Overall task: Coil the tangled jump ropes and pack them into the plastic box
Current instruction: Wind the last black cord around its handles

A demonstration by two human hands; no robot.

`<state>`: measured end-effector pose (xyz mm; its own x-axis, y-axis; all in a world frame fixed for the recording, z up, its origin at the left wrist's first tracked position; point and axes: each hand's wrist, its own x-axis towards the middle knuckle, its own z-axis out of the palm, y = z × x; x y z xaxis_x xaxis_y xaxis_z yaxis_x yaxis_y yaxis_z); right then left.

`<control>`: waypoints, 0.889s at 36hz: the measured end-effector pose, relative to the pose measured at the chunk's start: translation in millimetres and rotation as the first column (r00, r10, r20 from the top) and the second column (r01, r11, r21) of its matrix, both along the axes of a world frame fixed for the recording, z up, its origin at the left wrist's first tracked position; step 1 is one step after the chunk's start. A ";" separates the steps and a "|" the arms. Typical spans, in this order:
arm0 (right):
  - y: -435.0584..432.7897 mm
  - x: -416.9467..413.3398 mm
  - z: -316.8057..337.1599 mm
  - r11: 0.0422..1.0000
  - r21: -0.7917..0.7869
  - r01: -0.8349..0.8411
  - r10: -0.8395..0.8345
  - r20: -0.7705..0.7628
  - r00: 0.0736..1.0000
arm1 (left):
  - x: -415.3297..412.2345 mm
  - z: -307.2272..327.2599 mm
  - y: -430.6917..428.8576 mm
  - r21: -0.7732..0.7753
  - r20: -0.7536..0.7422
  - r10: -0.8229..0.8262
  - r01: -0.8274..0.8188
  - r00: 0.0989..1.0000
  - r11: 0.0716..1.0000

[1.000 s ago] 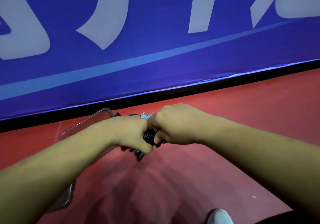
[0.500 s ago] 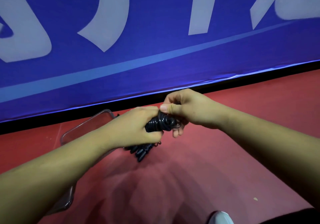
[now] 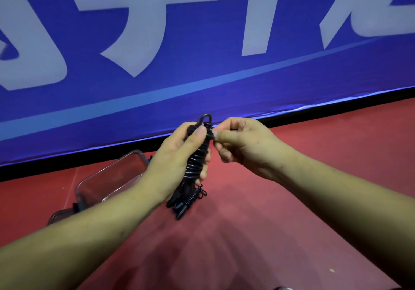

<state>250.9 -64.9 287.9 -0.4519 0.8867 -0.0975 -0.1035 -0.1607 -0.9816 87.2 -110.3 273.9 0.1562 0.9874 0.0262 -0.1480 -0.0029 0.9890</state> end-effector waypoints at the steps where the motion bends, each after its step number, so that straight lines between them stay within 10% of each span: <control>1: -0.5 0.2 1.9 1.000 -0.010 -0.013 0.012 -0.048 0.999 | -1.2 0.6 0.4 -0.011 0.020 0.011 -0.011 1.000 1.000; 6: -1.9 2.9 5.6 0.990 -0.059 -0.125 0.106 -0.256 0.961 | -5.5 -0.3 4.1 -0.069 0.082 0.057 -0.052 0.995 0.996; 15: 1.7 2.2 1.0 0.983 0.148 0.105 -0.116 0.066 0.991 | -1.1 -4.9 3.3 -0.192 0.125 0.041 -0.016 0.991 0.981; 24: 1.4 -5.7 2.7 0.955 -0.282 0.094 -0.193 -0.345 0.919 | 1.0 0.8 0.9 -0.280 0.365 -0.120 0.232 0.923 0.931; 32: 5.0 -10.7 2.3 0.960 -0.272 0.062 -0.172 -0.405 0.898 | -1.8 0.4 -0.1 -0.249 0.345 -0.129 0.224 0.930 0.942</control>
